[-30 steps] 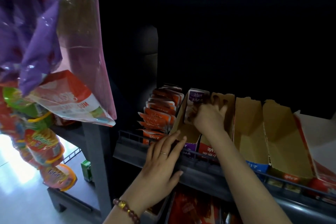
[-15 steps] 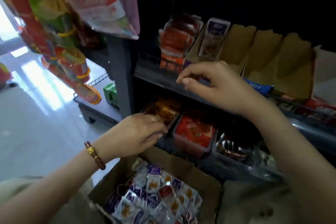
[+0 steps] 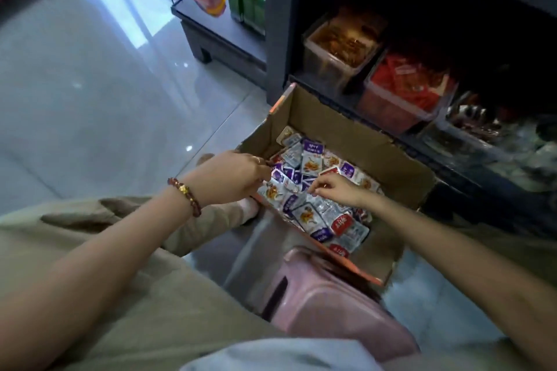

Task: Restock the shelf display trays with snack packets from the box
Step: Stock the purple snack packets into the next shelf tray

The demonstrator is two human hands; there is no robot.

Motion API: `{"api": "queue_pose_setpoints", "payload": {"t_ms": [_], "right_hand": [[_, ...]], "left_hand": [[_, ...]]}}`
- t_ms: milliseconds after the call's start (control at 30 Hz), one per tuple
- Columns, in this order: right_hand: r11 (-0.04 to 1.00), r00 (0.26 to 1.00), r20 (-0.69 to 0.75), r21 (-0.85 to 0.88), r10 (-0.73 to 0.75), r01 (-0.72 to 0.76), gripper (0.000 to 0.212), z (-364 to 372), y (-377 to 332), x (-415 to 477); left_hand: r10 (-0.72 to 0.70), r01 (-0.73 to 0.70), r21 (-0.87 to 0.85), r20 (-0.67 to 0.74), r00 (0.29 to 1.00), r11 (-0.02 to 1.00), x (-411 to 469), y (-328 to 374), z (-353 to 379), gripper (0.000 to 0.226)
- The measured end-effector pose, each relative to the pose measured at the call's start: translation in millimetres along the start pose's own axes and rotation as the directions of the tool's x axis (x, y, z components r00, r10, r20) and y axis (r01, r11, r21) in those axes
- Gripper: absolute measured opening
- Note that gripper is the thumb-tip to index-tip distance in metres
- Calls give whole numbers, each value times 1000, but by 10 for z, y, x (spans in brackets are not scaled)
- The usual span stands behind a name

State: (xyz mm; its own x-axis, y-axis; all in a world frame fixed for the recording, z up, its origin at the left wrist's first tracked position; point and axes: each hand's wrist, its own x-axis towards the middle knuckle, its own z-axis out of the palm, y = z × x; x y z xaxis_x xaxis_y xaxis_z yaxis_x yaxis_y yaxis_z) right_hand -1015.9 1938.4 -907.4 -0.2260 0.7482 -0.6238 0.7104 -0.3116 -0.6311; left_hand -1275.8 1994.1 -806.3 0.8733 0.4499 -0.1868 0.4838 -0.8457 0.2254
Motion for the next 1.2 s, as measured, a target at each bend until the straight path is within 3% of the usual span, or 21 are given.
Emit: {"api": "queue_pose_setpoints", "payload": {"t_ms": [133,300,400,467,600,667,733,800,867,967,1067,1133,1200], "right_hand": [[995,996,-31,-40,86,-87,27,520,157,417],[934,982,11,-310,189,-176,38,839,58,693],[893,991,-85,-430,103,-129,28,977,35,742],[888,993,-105,-450,54,-96,24,1015,19,732],[909,982,-136,-378,131,-173,24,949,32,754],[937,966,-194,-271,172,-222,20,880,60,758],[974,946,-236,7,221,-226,18,762,54,733],[911,927,-265,385,264,-149,15,597,-25,643],[836,914,-311,546,262,-54,16,398,-132,509],[845,930,-336,531,146,59,26,130,-256,300],[918,952,-302,358,-59,170,27,-38,-382,82],[938,923,-299,171,-243,302,37,-102,-456,-43],[912,886,-288,80,-365,402,38,-134,-534,-169]], "left_hand": [[-56,56,5,-4,998,998,27,-107,54,18],[-92,93,-21,28,995,995,93,-235,95,19],[-109,110,-35,46,993,993,89,-277,141,20],[-112,113,-23,62,992,993,66,-305,194,18],[-111,112,2,105,988,994,50,-303,272,19],[-112,113,0,110,988,994,61,-277,266,19],[-110,111,-5,98,989,994,73,-266,240,17],[-123,125,-32,63,990,992,77,-273,232,15],[-159,162,-47,57,986,986,97,-285,245,17],[-232,235,-73,46,972,969,140,-242,301,39],[-298,262,-234,-137,945,936,172,-64,268,63],[-329,259,-309,-202,922,915,211,66,228,65],[-347,270,-373,-156,925,888,254,175,203,61]]}}
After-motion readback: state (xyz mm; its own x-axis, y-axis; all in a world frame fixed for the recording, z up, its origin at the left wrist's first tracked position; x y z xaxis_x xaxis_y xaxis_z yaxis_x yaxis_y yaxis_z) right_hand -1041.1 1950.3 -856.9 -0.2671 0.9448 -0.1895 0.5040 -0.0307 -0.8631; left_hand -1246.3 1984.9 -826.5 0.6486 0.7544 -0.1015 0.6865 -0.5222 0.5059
